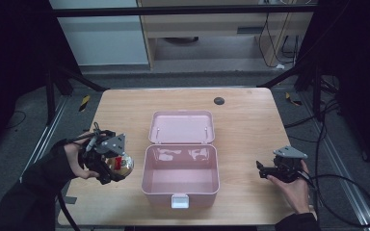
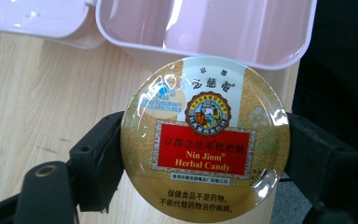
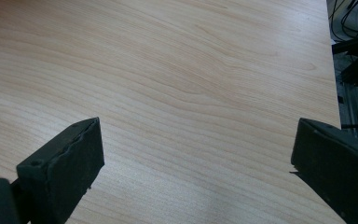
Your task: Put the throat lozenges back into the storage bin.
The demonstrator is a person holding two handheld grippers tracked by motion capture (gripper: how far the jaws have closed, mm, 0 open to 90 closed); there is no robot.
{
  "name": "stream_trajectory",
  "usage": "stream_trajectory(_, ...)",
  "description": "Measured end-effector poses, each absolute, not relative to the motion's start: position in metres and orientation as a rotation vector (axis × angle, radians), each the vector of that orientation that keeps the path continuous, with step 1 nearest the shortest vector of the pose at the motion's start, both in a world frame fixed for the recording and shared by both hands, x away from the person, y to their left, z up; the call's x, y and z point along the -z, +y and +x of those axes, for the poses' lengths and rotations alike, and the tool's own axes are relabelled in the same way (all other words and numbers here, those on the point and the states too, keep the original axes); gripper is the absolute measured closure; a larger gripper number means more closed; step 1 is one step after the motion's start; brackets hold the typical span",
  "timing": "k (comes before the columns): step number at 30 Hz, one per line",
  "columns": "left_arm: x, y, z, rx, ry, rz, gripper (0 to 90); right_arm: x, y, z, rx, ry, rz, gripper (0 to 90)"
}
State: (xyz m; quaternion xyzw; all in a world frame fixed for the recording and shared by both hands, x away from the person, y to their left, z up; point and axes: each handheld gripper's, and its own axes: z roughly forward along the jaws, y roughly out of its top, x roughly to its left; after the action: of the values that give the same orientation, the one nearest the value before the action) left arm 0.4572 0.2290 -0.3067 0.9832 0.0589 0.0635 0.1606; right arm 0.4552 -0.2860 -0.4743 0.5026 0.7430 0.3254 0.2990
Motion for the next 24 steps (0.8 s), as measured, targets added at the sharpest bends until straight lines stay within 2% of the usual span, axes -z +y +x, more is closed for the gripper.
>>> stream_trajectory(14, 0.295, 0.200, 0.463, -0.171, 0.111, 2.791, 19.6, 0.474, -0.286, 0.455, -0.868, 1.973, 1.333, 3.0)
stream_trajectory(24, 0.300, 0.179, 0.468, -0.165, 0.077, 2.805, 19.5, 0.474, -0.286, 0.455, -0.870, 1.975, 1.332, 3.1)
